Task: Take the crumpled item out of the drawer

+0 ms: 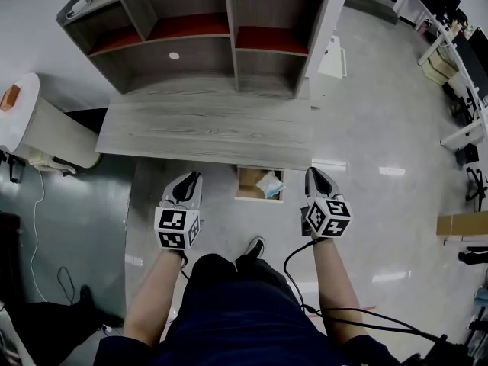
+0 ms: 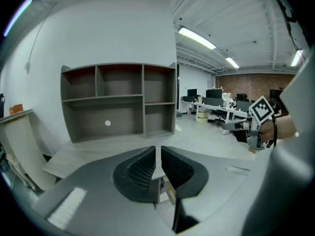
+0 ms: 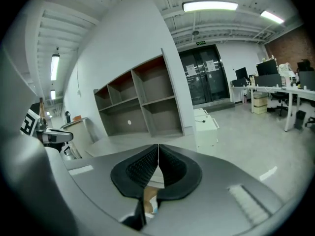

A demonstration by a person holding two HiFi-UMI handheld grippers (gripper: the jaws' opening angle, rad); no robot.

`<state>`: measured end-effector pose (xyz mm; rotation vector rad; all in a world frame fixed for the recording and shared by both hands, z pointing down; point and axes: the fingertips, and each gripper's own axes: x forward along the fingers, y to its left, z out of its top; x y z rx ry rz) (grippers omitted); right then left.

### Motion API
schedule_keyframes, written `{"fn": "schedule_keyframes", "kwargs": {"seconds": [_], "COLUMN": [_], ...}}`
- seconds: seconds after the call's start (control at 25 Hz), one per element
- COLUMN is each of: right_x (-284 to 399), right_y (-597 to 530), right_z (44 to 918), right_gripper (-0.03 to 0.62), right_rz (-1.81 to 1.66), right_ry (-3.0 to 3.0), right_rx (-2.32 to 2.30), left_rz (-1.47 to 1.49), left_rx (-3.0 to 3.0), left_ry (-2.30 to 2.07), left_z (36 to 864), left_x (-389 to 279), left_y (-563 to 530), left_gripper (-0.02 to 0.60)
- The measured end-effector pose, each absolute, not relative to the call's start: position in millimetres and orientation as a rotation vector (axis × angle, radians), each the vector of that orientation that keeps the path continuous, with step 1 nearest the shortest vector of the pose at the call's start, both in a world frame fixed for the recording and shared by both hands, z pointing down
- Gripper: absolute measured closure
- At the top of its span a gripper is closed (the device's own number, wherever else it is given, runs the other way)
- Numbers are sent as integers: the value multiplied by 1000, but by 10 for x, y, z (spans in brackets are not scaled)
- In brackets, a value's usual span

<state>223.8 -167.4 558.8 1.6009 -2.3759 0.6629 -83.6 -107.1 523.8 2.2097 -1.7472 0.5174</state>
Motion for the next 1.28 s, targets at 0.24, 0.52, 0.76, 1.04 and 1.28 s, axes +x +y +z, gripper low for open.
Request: {"fn": "schedule_keyframes", "kwargs": {"seconds": [0.24, 0.52, 0.76, 1.04, 1.28], "right_x": [2106, 2126, 2122, 2142, 2087], "right_y": [-1600, -1556, -1534, -1561, -1558], "right_z": [6339, 7053, 7678, 8293, 8576], "right_gripper": [562, 537, 496, 477, 451], "right_rz": [801, 937, 1149, 1396, 1549], "right_ry": [-2246, -2069, -1931, -1772, -1693], "right_rx": [1459, 1419, 1398, 1400, 1396], "left_rz": [584, 616, 637, 684, 687], "left_rx": [2141, 2164, 2139, 2037, 1964], "left_ry": [-1686, -1578, -1539, -1573, -1616], "left_z": [5628, 5923, 6116, 6273, 6329], "left_x": [-949, -988, -1183, -1602, -1823], "left_y": [-1072, -1264, -1341, -1234, -1080], "left_gripper": [546, 546, 546, 546, 546]}}
